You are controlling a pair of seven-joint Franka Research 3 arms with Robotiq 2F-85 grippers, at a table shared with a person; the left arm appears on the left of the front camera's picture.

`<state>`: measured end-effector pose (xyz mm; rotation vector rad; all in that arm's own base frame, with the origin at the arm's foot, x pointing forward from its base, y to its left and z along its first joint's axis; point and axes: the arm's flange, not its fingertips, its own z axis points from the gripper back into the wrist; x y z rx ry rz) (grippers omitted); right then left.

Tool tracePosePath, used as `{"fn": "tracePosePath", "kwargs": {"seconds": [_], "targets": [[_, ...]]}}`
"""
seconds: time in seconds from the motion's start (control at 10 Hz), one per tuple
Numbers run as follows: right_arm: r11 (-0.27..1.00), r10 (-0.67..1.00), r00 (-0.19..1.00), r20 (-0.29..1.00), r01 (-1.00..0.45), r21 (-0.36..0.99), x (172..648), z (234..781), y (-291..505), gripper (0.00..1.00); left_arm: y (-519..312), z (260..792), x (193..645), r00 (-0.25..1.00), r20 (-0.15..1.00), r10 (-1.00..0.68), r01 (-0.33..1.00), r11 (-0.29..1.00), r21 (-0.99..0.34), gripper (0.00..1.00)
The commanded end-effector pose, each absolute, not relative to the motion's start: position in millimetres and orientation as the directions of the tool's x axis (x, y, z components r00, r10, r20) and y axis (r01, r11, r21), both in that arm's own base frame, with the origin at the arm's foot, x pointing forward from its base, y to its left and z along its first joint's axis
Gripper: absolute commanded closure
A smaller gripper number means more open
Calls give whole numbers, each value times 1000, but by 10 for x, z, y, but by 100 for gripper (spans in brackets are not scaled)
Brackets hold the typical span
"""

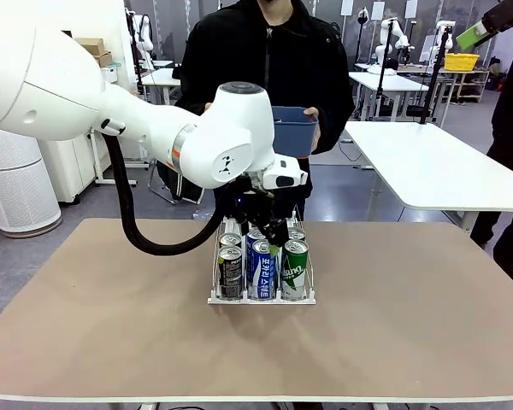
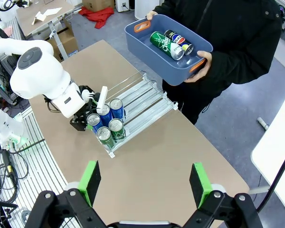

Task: Fill the beverage cans into the dispenser.
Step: Place the picked Ionic drink in the line of the Automatic Can Dispenser with the same cans.

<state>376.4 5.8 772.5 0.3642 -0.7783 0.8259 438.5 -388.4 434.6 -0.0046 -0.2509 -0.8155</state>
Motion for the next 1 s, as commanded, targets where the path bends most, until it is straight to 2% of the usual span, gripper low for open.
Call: {"fn": "tracePosePath", "kwargs": {"seconds": [0.0,0.2,0.3,0.9], "targets": [[637,518,430,740,-771,2,3763,7712,60,0,-3877,4385,4227,653,248,-716,713,691,119,0],[637,518,430,740,-771,2,3763,7712,60,0,-3886,4419,4075,651,285,-703,698,703,138,0],[637,518,430,740,-771,2,3763,7712,60,0,-3924,4479,4285,644,249,-723,725,681,104,0],[637,518,430,740,-771,2,3763,7712,60,0,-3924,4479,4285,644,249,-723,725,681,104,0]]}}
